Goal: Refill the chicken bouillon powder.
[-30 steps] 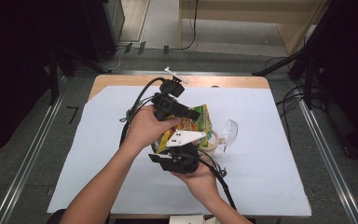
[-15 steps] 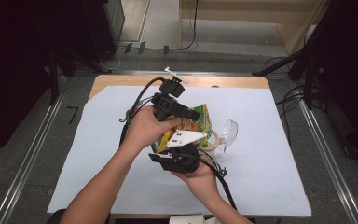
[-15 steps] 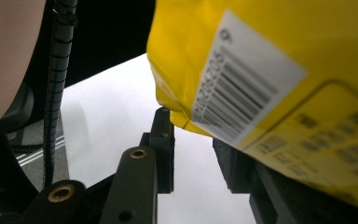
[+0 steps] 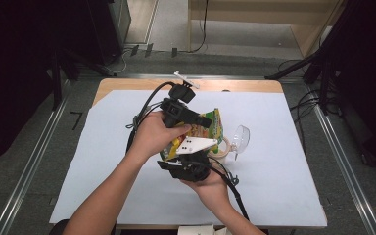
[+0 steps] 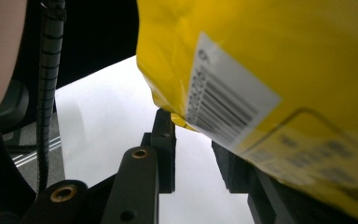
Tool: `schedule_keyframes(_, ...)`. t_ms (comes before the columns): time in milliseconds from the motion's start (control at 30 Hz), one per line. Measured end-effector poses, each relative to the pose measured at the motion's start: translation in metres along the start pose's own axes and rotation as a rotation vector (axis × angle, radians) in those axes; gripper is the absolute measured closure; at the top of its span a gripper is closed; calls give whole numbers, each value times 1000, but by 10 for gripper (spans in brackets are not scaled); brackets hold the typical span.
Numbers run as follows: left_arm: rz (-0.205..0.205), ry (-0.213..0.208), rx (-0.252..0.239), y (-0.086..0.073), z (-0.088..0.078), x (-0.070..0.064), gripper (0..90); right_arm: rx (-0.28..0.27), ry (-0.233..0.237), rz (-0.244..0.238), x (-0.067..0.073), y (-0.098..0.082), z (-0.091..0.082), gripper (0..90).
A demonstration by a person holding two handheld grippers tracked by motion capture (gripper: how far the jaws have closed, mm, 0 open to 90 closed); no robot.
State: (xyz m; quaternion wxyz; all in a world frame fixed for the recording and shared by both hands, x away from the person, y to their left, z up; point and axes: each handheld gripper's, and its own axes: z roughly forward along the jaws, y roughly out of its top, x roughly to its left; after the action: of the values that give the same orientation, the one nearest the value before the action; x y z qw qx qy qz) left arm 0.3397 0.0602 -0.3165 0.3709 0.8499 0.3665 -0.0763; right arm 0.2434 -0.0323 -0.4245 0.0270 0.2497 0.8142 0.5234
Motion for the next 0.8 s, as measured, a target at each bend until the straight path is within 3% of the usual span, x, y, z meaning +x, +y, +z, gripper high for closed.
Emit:
schedule_keyframes(133,-30,-22,6,3,-1,7,769,-2,2,8,3,5,-1,717)
schedule_keyframes(800,-10,-8,-12,5,-5,3,767,-11,-6,-2,2,9,0,714)
